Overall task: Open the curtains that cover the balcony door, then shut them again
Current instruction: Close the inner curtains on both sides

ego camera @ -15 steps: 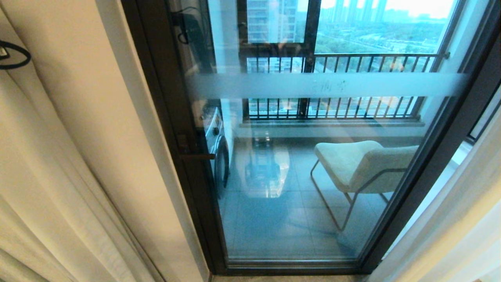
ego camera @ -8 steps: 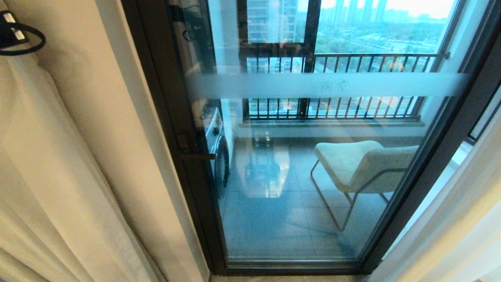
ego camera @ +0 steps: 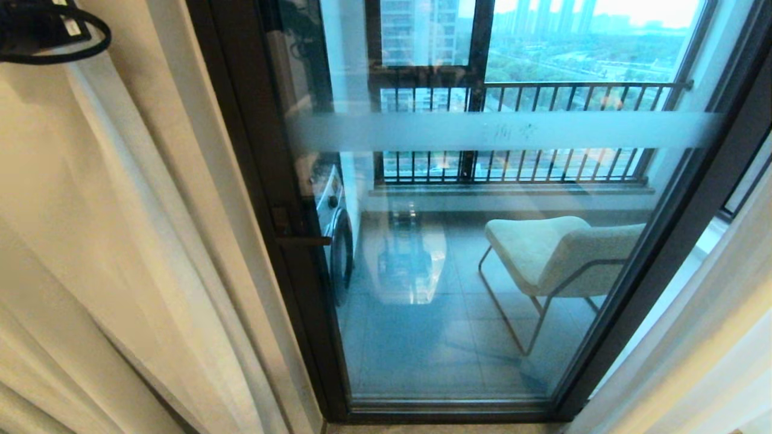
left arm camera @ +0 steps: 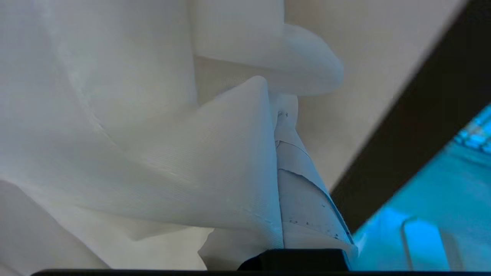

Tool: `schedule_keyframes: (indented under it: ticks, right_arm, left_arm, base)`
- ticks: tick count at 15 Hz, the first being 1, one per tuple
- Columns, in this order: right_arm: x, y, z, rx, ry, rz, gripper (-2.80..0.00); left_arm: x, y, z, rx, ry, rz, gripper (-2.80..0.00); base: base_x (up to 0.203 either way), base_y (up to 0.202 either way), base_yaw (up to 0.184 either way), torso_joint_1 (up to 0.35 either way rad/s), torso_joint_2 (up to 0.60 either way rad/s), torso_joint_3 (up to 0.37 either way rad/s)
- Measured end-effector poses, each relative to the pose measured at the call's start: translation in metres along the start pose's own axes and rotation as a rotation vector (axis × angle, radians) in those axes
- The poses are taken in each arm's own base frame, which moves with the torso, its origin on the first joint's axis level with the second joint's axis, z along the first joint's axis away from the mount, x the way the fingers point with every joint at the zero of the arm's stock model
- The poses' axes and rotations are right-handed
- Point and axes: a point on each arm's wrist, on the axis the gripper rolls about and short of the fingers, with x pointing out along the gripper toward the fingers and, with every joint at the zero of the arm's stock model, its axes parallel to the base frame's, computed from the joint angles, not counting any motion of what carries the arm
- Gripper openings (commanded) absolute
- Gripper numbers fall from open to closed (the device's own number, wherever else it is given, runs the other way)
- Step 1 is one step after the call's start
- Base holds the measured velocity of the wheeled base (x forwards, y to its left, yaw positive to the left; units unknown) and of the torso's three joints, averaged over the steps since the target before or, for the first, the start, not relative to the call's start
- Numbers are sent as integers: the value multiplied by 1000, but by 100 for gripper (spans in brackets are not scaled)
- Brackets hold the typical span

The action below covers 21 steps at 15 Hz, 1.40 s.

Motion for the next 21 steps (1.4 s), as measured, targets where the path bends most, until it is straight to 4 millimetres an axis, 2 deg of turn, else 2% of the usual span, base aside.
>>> schedule_keyframes:
  ticks: [3, 7, 10, 15, 21]
  right_arm:
    - [0, 0, 0, 0, 0, 0, -280]
    - [0, 0, 0, 0, 0, 0, -280]
    - [0, 0, 0, 0, 0, 0, -280]
    - [0, 0, 0, 0, 0, 1, -280]
    - [0, 0, 0, 0, 0, 0, -280]
  left_arm:
    - [-18, -16, -4, 17, 15, -78, -280]
    - [-36, -26, -5, 18, 35, -214, -280]
    - [-45, -27, -4, 20, 44, -317, -280]
    - [-55, -23, -11, 31, 70, -320, -280]
    - [-64, -21, -9, 30, 61, -327, -280]
  base:
    - [0, 0, 0, 0, 0, 0]
    - [0, 0, 0, 0, 0, 0]
    - [0, 0, 0, 0, 0, 0]
    - [0, 0, 0, 0, 0, 0]
    - [0, 0, 0, 0, 0, 0]
